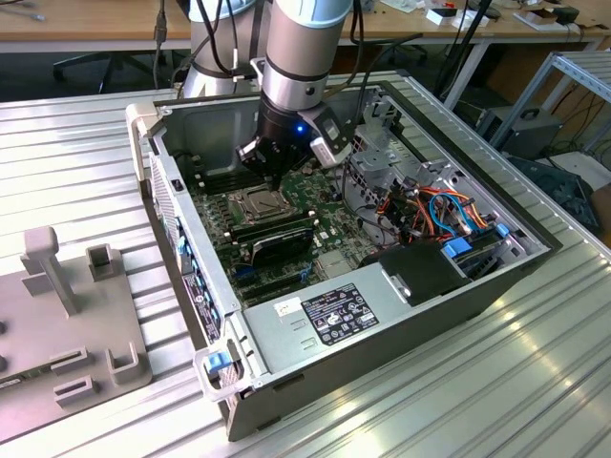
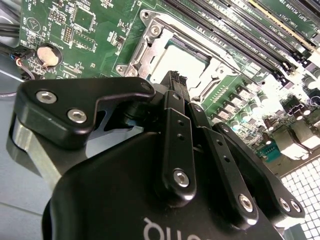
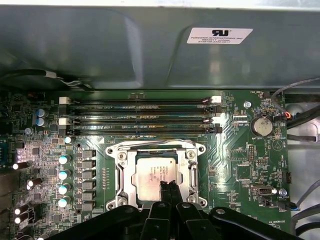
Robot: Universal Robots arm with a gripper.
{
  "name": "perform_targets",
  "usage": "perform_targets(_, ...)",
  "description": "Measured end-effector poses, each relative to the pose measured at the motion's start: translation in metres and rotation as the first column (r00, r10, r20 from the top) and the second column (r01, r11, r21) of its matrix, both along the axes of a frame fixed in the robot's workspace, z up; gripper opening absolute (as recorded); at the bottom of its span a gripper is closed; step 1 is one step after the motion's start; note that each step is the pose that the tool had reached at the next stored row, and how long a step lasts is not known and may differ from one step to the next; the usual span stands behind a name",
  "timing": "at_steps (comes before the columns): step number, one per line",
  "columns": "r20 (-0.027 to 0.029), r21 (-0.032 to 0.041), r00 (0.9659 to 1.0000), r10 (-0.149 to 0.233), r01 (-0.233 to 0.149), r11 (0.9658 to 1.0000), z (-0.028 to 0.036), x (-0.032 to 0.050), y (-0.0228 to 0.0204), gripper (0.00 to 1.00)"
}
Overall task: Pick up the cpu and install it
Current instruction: 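Install the second cpu locking lever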
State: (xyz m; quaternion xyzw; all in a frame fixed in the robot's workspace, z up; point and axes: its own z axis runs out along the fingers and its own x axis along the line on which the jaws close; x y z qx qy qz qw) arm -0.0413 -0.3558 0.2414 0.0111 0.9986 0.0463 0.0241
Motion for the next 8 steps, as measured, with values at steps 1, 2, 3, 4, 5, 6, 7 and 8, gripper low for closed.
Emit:
perform_targets(1, -0.0001, 0.0000, 1.0000, 0.000, 0.000, 1.0000, 0.0000, 0.0006, 0.0000, 0.11)
perform_targets(2, 0.0000, -0.0001, 1.0000, 0.000, 0.000, 1.0000, 0.0000, 0.0017, 0.0000, 0.11)
perform_targets(3, -0.0001, -0.0001, 1.0000, 0.000, 0.000, 1.0000, 0.0000, 0.0022, 0.0000, 0.11)
perform_targets(4, -0.0001, -0.0001, 1.0000, 0.000, 0.000, 1.0000, 0.0000, 0.0028, 0.0000, 0.11)
perform_targets(5, 0.0000, -0.0001, 1.0000, 0.000, 0.000, 1.0000, 0.0000, 0.0036, 0.0000, 0.11)
perform_targets(6, 0.0000, 0.0000, 1.0000, 0.000, 0.000, 1.0000, 0.0000, 0.0038, -0.0001, 0.11)
perform_targets(7, 0.0000, 0.0001, 1.0000, 0.000, 0.000, 1.0000, 0.0000, 0.0039, -0.0001, 0.11)
perform_targets(8, 0.0000, 0.0001, 1.0000, 0.000, 0.000, 1.0000, 0.0000, 0.0041, -0.0002, 0.11)
